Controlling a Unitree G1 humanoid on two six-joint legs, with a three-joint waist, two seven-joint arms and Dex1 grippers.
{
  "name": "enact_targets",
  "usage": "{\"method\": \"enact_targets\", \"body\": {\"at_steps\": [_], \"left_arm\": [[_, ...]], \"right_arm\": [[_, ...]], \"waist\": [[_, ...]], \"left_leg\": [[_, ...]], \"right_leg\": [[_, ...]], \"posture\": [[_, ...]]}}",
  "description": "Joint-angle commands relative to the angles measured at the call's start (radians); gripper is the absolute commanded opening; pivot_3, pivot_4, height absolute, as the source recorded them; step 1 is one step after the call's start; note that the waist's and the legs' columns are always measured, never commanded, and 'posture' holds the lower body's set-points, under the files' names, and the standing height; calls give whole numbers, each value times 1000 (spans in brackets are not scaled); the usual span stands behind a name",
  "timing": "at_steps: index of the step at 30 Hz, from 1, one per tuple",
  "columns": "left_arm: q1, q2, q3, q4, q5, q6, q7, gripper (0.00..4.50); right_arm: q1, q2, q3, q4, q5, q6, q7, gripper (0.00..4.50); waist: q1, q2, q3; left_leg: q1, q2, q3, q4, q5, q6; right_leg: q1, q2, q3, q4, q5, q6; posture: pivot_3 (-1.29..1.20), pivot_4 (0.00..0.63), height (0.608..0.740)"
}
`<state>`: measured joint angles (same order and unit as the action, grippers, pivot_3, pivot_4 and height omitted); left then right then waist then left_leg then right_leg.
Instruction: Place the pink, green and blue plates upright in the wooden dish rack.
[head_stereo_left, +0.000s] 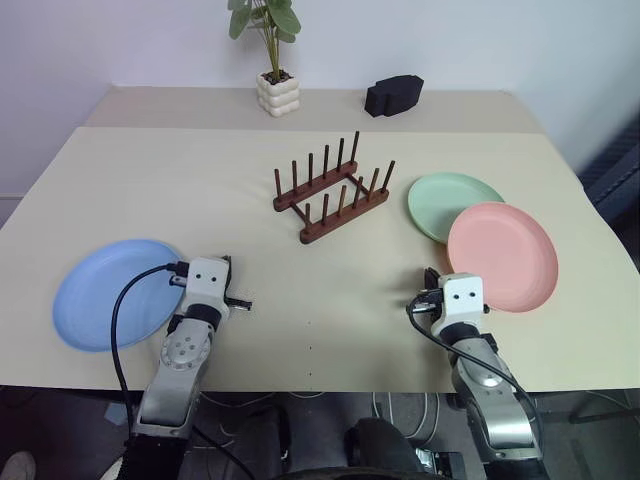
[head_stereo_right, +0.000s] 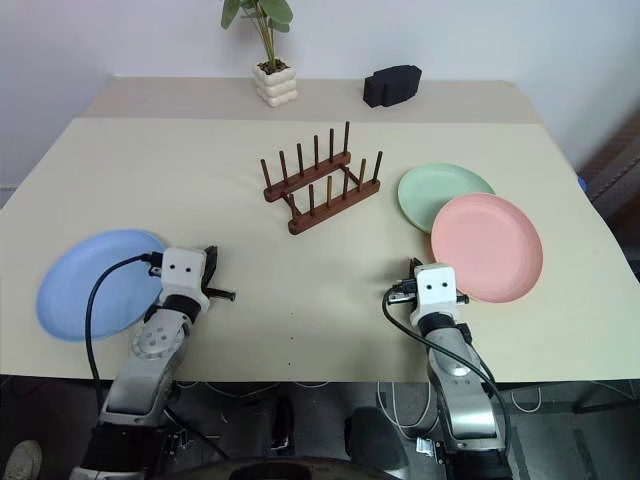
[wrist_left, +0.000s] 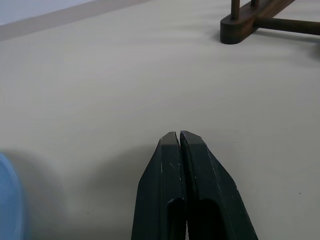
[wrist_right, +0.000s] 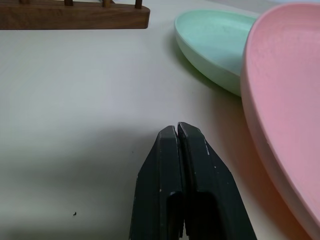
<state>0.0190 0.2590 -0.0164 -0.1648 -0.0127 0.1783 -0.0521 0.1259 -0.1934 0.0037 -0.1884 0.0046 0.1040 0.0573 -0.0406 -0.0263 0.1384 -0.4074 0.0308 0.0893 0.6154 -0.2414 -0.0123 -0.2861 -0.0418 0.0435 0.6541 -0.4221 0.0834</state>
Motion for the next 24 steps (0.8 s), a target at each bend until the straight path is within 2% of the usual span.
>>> {"method": "enact_targets", "body": {"at_steps": [1, 24], "left_arm": [[-10, 5, 4, 5, -5, 18, -8, 53], [-84, 19, 7, 32, -7, 110, -53, 53]], "right_arm": [[-10, -3, -4, 6, 7, 7, 8, 0], [-77, -4, -9, 43, 10, 48, 56, 0]], "waist": [[0, 0, 0], [2, 0, 0]], "left_leg": [[0, 0, 0, 0, 0, 0], [1, 0, 0, 0, 2, -2]], "right_leg": [[0, 0, 0, 0, 0, 0], [1, 0, 0, 1, 0, 0]], "posture": [[0, 150, 740], [0, 150, 740]]}}
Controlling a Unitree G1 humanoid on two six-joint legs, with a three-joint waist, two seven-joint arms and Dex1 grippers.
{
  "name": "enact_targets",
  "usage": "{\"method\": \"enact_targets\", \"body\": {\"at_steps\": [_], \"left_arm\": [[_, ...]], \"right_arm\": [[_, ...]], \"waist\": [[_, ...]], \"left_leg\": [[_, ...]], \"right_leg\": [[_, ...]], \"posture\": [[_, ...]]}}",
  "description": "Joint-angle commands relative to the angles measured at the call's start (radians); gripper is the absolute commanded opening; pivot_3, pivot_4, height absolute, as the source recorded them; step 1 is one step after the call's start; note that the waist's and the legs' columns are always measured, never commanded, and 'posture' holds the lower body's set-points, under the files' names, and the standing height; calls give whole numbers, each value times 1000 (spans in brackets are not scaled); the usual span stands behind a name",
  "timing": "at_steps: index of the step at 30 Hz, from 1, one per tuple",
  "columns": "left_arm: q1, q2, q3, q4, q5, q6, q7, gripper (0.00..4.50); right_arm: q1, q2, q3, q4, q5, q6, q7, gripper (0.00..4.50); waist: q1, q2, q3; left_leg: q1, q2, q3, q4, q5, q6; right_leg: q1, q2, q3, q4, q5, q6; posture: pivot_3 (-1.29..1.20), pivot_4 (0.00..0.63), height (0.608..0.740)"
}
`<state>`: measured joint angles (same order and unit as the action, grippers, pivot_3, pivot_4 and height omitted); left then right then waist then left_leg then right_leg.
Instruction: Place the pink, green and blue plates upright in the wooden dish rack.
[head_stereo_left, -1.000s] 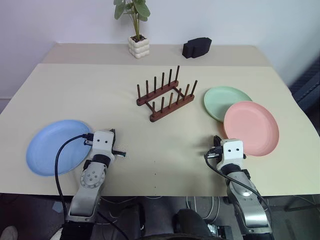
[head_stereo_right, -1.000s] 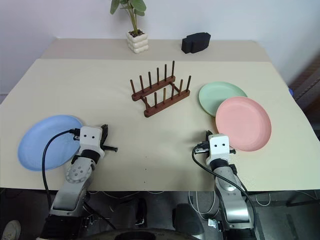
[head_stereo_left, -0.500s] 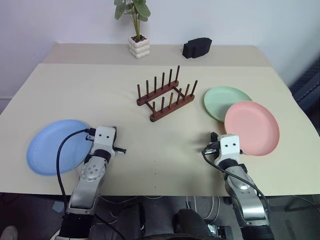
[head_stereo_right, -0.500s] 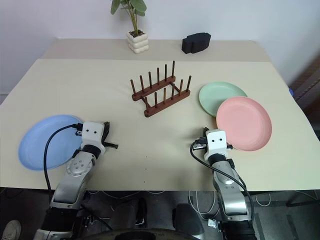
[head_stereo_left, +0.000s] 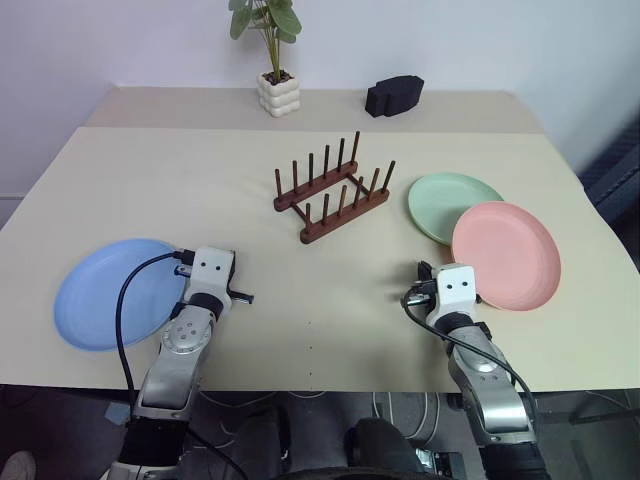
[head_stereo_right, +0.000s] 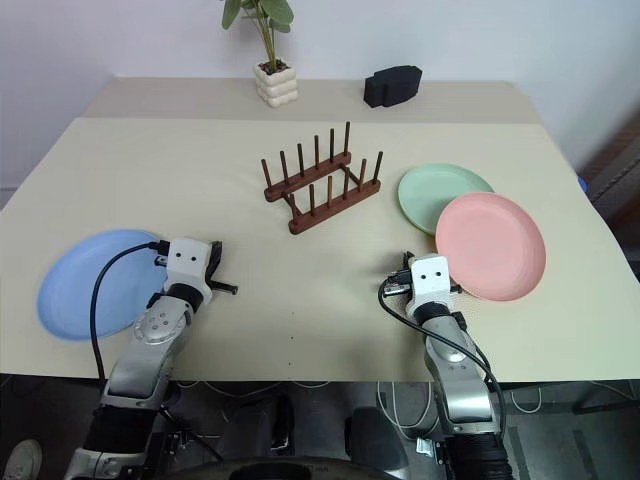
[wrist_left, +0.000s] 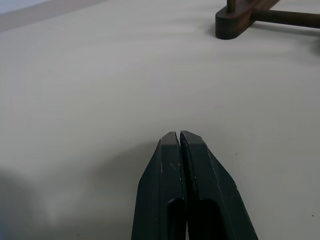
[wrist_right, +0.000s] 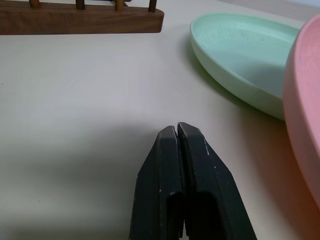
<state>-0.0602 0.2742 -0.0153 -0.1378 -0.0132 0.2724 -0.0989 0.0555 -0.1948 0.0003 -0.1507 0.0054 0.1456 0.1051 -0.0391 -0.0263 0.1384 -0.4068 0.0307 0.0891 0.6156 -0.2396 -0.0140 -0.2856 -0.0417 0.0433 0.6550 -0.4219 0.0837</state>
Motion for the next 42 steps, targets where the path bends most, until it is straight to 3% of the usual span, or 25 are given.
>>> {"method": "enact_targets", "body": {"at_steps": [1, 29, 30, 42], "left_arm": [[-7, 4, 6, 5, -7, 20, -8, 53], [-58, 8, 26, 9, -31, 136, -57, 53], [-73, 31, 84, 48, -75, 249, -89, 53], [-83, 27, 100, 24, -94, 272, -102, 53]], "right_arm": [[-8, -3, -6, 6, 10, 8, 10, 0], [-62, -4, -33, 34, 28, 58, 83, 0], [-103, -24, -91, 72, 109, 99, 136, 0], [-108, -32, -102, 49, 137, 114, 160, 0]], "waist": [[0, 0, 0], [0, 0, 0], [0, 0, 0], [-4, 1, 0]], "left_leg": [[0, 0, 0, 0, 0, 0], [1, 0, 0, 0, 1, 1], [1, 0, 0, 0, 1, 1], [3, 0, 0, 0, 2, 3]], "right_leg": [[0, 0, 0, 0, 0, 0], [1, 0, 0, 1, 1, 1], [1, 0, 0, 1, 1, 1], [1, 0, 0, 3, 2, 1]], "posture": [[0, 150, 740], [0, 150, 740], [0, 150, 740], [0, 150, 740]]}}
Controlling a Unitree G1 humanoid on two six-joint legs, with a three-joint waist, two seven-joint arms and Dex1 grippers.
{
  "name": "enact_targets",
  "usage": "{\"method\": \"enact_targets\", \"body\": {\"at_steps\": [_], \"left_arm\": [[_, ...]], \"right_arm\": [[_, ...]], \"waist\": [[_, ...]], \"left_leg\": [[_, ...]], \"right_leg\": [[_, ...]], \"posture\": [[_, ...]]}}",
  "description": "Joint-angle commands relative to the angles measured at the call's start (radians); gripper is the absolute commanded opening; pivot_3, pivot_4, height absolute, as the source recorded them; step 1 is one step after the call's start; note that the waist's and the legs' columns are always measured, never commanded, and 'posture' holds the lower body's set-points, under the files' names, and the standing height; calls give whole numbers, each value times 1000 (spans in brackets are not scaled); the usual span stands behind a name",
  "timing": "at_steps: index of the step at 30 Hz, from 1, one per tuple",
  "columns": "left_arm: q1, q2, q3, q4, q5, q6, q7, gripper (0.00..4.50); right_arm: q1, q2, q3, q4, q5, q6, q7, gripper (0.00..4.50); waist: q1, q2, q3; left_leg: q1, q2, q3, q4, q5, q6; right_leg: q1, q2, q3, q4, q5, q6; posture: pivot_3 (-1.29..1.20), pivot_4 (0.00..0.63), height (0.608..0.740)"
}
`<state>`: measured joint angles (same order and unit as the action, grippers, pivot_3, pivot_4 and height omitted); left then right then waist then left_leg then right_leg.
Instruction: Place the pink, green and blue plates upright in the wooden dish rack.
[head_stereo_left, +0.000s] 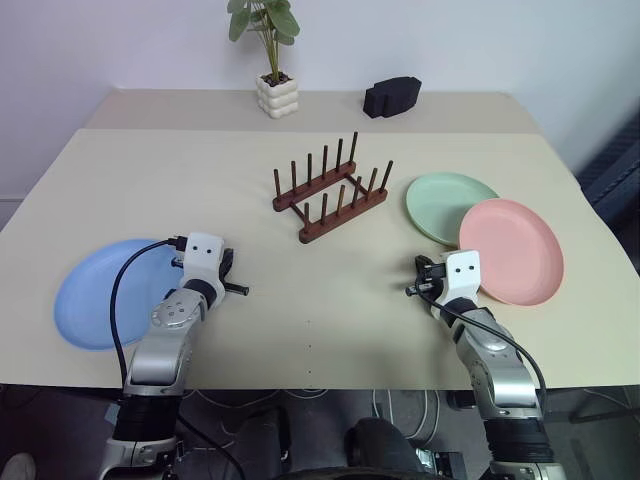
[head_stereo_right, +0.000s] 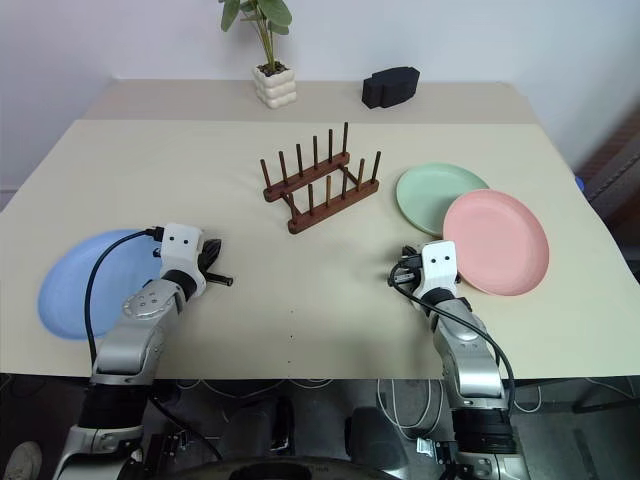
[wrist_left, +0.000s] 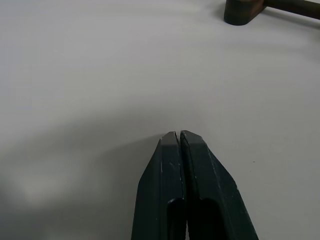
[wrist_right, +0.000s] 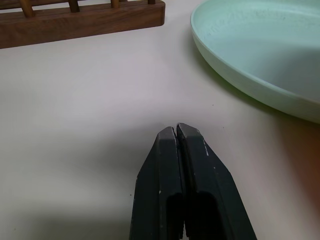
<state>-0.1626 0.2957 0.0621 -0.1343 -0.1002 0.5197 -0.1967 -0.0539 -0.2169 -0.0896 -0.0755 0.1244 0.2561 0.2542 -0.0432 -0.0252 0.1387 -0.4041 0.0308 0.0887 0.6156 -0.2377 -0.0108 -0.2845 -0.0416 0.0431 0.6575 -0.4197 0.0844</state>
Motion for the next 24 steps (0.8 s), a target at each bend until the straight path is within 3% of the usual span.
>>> {"method": "enact_targets", "body": {"at_steps": [1, 4, 10, 11, 24], "left_arm": [[20, 5, 28, 15, -16, 18, -11, 17], [20, 3, 48, -1, -45, -3, -31, 917], [2, 18, 72, -32, -74, -22, -71, 3814], [-2, 21, 72, -35, -78, -26, -78, 4316], [-20, 44, 63, -72, -115, -46, -166, 4448]], "right_arm": [[4, -9, -13, -37, 27, 5, 18, 258], [13, -12, -18, -76, 62, 13, 49, 1257], [33, -35, -42, -147, 115, 29, 97, 4194], [35, -41, -46, -157, 124, 30, 105, 4500], [57, -164, -117, -262, 211, 62, 193, 4500]], "waist": [[0, 0, 0], [1, 0, 0], [6, 1, 5], [8, 0, 6], [8, -2, 15]], "left_leg": [[0, 0, 0, 0, 0, 0], [-1, 0, 0, 0, 0, 0], [-4, 0, 0, 0, 2, -3], [-4, 0, 0, 0, 2, -3], [-5, 0, 0, 0, 2, -3]], "right_leg": [[0, 0, 0, 0, 0, 0], [-1, 0, 0, 0, 0, 0], [-2, 0, 0, -2, 0, 0], [-2, 0, 0, -3, 0, 0], [-3, 0, -1, -3, 0, 0]], "posture": [[0, 150, 740], [0, 150, 740], [0, 150, 740], [0, 150, 740], [0, 150, 740]]}}
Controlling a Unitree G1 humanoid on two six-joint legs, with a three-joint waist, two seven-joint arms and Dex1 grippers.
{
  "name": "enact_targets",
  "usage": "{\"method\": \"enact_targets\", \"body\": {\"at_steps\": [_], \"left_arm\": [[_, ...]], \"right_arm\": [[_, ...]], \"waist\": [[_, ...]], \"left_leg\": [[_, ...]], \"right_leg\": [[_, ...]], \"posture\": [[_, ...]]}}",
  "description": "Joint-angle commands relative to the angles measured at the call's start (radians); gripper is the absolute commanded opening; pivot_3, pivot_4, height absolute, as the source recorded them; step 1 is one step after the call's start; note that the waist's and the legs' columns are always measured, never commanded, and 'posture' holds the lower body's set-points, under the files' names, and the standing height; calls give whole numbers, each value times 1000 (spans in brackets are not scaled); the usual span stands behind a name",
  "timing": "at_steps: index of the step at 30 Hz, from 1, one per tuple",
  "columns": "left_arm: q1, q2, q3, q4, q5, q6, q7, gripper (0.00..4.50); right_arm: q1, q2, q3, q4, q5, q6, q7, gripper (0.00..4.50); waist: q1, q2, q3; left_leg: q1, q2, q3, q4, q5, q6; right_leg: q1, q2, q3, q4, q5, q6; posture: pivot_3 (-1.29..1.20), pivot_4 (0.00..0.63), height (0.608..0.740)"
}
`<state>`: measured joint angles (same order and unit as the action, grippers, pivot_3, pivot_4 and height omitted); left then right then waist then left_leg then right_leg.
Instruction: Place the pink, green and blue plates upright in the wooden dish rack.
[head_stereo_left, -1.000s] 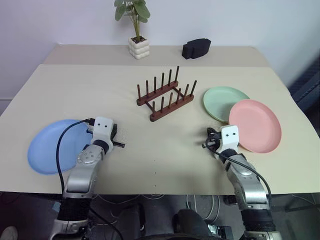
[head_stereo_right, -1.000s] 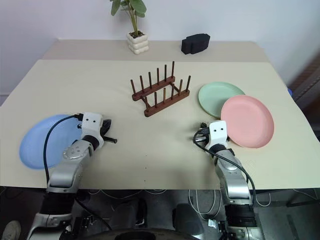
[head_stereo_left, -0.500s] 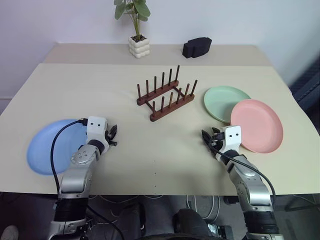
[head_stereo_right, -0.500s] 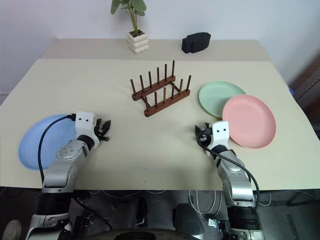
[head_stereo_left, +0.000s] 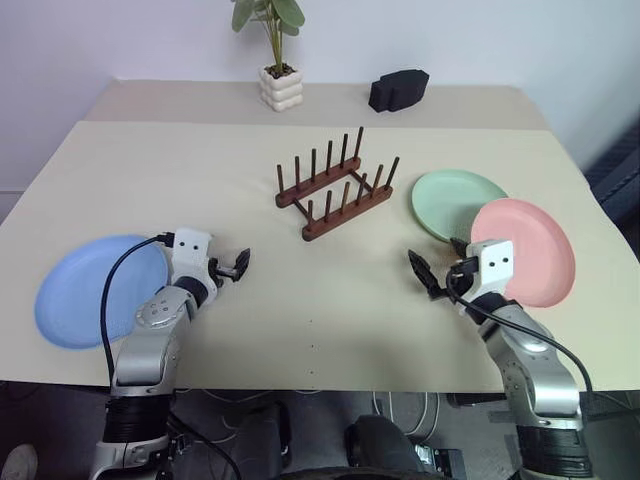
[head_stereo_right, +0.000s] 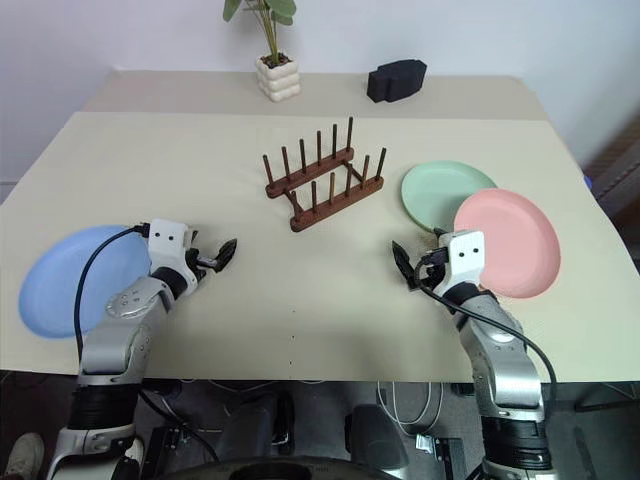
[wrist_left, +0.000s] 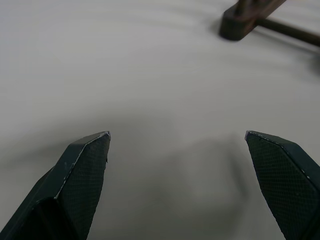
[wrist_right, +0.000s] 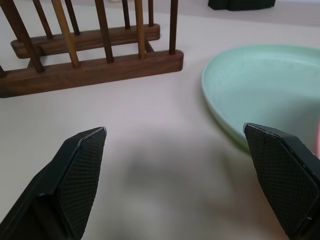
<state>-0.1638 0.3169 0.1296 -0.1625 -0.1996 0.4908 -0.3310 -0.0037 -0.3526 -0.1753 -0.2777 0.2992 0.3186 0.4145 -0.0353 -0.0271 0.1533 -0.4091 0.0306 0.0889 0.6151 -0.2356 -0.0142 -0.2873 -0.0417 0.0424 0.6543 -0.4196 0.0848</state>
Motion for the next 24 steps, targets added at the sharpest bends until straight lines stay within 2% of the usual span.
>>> {"method": "enact_targets", "body": {"at_steps": [1, 10, 24], "left_arm": [[-18, 33, -3, -47, -19, -18, -45, 4448], [-8, 95, 21, -66, -65, 1, -117, 4448], [8, 100, 2, -64, -69, 16, -131, 4448]], "right_arm": [[11, -40, -40, -64, 45, 2, 42, 4500], [42, -106, -94, -59, 80, 8, 77, 4500], [108, -66, -72, -100, 67, 1, 30, 4500]], "waist": [[0, 0, 0], [0, 0, 3], [0, 0, 4]], "left_leg": [[0, 0, 0, 0, 0, 0], [0, 0, 0, 0, 0, 0], [0, 0, 0, 0, 0, 0]], "right_leg": [[0, 0, 0, 0, 0, 0], [0, 0, 0, 0, 0, 0], [0, 0, 0, 0, 0, 0]], "posture": [[0, 150, 740], [0, 150, 740], [0, 150, 740]]}}
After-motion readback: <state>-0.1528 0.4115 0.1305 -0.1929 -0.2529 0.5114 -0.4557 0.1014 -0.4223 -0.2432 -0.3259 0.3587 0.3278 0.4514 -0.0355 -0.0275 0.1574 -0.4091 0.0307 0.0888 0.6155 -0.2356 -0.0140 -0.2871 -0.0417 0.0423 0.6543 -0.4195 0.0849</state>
